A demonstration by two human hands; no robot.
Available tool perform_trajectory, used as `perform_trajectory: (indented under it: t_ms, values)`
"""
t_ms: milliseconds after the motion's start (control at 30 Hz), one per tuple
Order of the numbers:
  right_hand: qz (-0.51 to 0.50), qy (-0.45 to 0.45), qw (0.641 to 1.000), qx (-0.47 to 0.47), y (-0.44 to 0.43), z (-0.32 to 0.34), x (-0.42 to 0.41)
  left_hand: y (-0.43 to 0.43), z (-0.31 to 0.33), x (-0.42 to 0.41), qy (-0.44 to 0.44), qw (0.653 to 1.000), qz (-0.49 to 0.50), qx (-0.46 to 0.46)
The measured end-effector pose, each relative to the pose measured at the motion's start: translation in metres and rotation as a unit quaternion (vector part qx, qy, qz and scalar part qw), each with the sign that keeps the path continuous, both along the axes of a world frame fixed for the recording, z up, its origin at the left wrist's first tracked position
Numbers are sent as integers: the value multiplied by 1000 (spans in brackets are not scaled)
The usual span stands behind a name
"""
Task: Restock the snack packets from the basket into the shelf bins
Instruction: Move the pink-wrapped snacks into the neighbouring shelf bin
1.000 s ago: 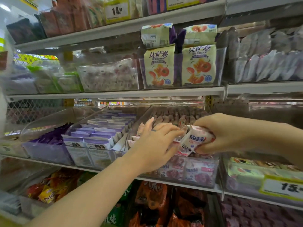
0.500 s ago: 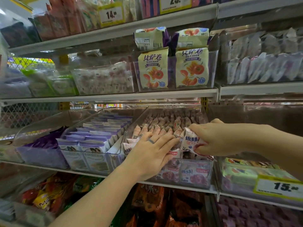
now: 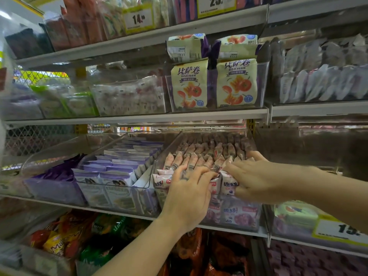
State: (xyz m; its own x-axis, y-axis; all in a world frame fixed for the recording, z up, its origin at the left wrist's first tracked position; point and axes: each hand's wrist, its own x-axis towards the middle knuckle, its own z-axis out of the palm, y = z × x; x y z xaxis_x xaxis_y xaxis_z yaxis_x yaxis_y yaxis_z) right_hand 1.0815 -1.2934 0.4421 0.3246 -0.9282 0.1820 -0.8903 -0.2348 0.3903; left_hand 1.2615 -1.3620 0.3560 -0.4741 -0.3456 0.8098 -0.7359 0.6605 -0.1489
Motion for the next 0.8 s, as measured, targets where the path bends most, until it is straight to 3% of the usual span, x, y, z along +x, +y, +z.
perform_trajectory:
  t_ms: [100,233,333,433,600,800]
  values:
    - [19,26,997,-72,1,-15,-3,0,-5,-4,20,1000,3,-7]
    - [10,51,989,-140,6,-35,4,-4,-13,5,-45,998,11,-38]
    - [1,11,990,-142,1,-35,6,-4,-12,12,-95,994,35,-39]
    - [-26,-40,990,-135,-5,-35,14,-4,-6,13,-76,995,58,-29]
    - [-73,-27,992,-97,-17,-37,21,-7,-1,10,-56,995,79,13]
    - [-62,28,994,-83,-16,-34,11,-9,-1,12,-80,994,71,27]
